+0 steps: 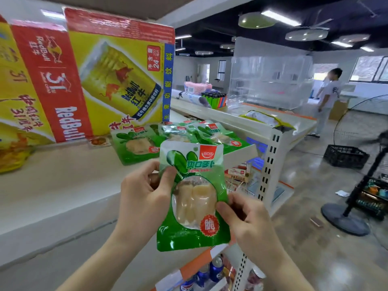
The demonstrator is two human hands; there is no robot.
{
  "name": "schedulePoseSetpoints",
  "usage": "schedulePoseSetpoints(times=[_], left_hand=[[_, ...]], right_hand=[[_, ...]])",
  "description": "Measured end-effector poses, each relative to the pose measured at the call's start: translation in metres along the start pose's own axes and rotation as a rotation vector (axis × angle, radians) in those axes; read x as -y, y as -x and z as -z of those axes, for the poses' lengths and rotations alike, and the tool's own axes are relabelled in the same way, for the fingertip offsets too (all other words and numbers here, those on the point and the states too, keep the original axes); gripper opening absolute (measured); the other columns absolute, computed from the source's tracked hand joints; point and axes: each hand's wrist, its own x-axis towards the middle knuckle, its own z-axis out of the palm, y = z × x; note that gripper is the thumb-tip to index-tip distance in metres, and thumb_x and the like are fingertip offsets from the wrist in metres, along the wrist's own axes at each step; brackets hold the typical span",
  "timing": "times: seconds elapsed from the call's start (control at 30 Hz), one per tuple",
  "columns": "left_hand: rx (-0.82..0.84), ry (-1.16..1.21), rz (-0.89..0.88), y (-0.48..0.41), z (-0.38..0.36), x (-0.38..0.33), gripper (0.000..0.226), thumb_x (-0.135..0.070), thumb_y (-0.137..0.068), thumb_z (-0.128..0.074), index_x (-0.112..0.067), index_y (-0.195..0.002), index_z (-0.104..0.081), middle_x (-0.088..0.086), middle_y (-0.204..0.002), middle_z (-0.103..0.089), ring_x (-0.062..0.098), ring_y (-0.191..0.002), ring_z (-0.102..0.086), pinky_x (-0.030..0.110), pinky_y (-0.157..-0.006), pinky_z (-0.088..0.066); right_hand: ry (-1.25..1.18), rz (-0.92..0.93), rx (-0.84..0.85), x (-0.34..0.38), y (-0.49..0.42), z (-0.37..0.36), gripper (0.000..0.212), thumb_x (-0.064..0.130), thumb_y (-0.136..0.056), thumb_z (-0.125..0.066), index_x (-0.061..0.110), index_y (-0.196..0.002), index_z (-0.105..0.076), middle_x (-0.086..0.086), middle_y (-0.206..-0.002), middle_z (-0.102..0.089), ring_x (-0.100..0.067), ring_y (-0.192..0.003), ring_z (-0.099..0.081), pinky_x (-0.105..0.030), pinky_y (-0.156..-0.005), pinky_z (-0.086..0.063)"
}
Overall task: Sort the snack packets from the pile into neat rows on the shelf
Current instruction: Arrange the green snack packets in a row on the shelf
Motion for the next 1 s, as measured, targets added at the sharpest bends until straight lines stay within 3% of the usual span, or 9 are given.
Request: schedulePoseSetpoints(times=[0.07, 0.2, 0.3, 0.37, 0.5, 0.6, 0.8, 0.9, 1.0], left_hand=[[-0.018, -0.006, -0.006, -0.007, 0.002, 0.002, 0.016, -0.019, -0.094, -0.064, -0.009, -0.081, -0.065, 0.013, -0.073, -0.069, 0.038, -0.065, -0.063, 0.056, -0.054, -0.051], [-0.016, -0.05, -0.025, -0.023, 0.002, 0.003, 0.023, -0.017, -0.094, -0.064, -0.005, -0.075, -0.061, 0.012, -0.061, -0.062, 0.019, -0.046, -0.047, 0.036, -0.042, -0.036], [-0.031, -0.053, -0.01, -0.037, -0.005, 0.0, 0.022, -0.021, -0.093, -0.065, -0.006, -0.077, -0.065, 0.008, -0.067, -0.067, 0.027, -0.06, -0.059, 0.045, -0.052, -0.047], [-0.047, -0.06, 0.014, -0.048, -0.013, -0.004, 0.021, -0.021, -0.093, -0.065, -0.009, -0.076, -0.067, 0.002, -0.067, -0.068, 0.023, -0.065, -0.063, 0.044, -0.058, -0.051], [-0.036, -0.053, 0.084, -0.081, -0.039, -0.008, 0.018, -0.018, -0.092, -0.064, -0.01, -0.077, -0.07, 0.0, -0.067, -0.071, 0.019, -0.066, -0.066, 0.039, -0.06, -0.053], [-0.065, -0.093, 0.065, -0.111, -0.063, -0.005, 0.021, -0.016, -0.09, -0.061, -0.002, -0.076, -0.069, 0.011, -0.069, -0.07, 0.029, -0.067, -0.065, 0.042, -0.06, -0.052], [-0.116, -0.228, 0.11, -0.153, -0.108, -0.001, 0.025, -0.014, -0.09, -0.058, 0.002, -0.07, -0.063, 0.01, -0.063, -0.059, 0.017, -0.055, -0.048, 0.023, -0.045, -0.036], [-0.15, -0.278, 0.144, -0.163, -0.111, 0.008, 0.026, -0.015, -0.09, -0.059, -0.001, -0.067, -0.061, 0.01, -0.063, -0.057, 0.019, -0.057, -0.047, 0.02, -0.044, -0.034], [-0.182, -0.332, 0.176, -0.167, -0.102, 0.012, 0.029, -0.014, -0.09, -0.06, -0.002, -0.063, -0.056, 0.009, -0.06, -0.052, 0.019, -0.055, -0.044, 0.024, -0.046, -0.034]], right_hand=[[0.005, -0.007, 0.015, -0.003, -0.009, -0.005, 0.016, 0.034, -0.08, -0.061, 0.022, -0.072, -0.067, -0.001, -0.067, -0.065, -0.01, -0.06, -0.061, -0.023, -0.054, -0.046], [0.011, -0.032, 0.017, -0.002, -0.025, -0.005, 0.026, 0.033, -0.082, -0.061, 0.008, -0.085, -0.068, -0.008, -0.076, -0.069, -0.023, -0.072, -0.066, -0.038, -0.066, -0.057], [0.077, -0.022, 0.047, 0.011, -0.041, 0.007, 0.013, 0.019, -0.09, -0.062, 0.014, -0.083, -0.07, -0.004, -0.076, -0.071, -0.017, -0.073, -0.068, -0.029, -0.066, -0.055], [0.149, -0.028, 0.072, 0.02, -0.053, 0.018, 0.023, 0.011, -0.094, -0.06, 0.018, -0.073, -0.069, 0.002, -0.067, -0.068, -0.008, -0.065, -0.065, -0.019, -0.06, -0.049], [0.416, -0.027, 0.077, 0.034, -0.092, 0.051, 0.026, 0.02, -0.094, -0.063, 0.018, -0.069, -0.068, 0.001, -0.063, -0.065, -0.011, -0.06, -0.06, -0.027, -0.059, -0.046], [0.666, 0.029, 0.044, 0.039, -0.131, 0.073, 0.027, 0.026, -0.093, -0.064, 0.024, -0.067, -0.065, 0.008, -0.056, -0.06, -0.001, -0.051, -0.049, -0.015, -0.052, -0.036], [1.111, 0.079, 0.081, 0.037, -0.205, 0.093, 0.038, 0.022, -0.091, -0.06, 0.014, -0.054, -0.051, -0.005, -0.06, -0.05, -0.017, -0.06, -0.046, -0.024, -0.049, -0.027], [1.108, 0.076, 0.116, 0.031, -0.227, 0.092, 0.03, 0.025, -0.091, -0.06, 0.01, -0.066, -0.065, -0.01, -0.07, -0.06, -0.025, -0.072, -0.055, -0.026, -0.054, -0.033], [1.088, 0.085, 0.168, 0.025, -0.24, 0.076, 0.025, 0.022, -0.091, -0.059, 0.008, -0.071, -0.065, -0.009, -0.068, -0.056, -0.025, -0.072, -0.052, -0.025, -0.054, -0.033]])
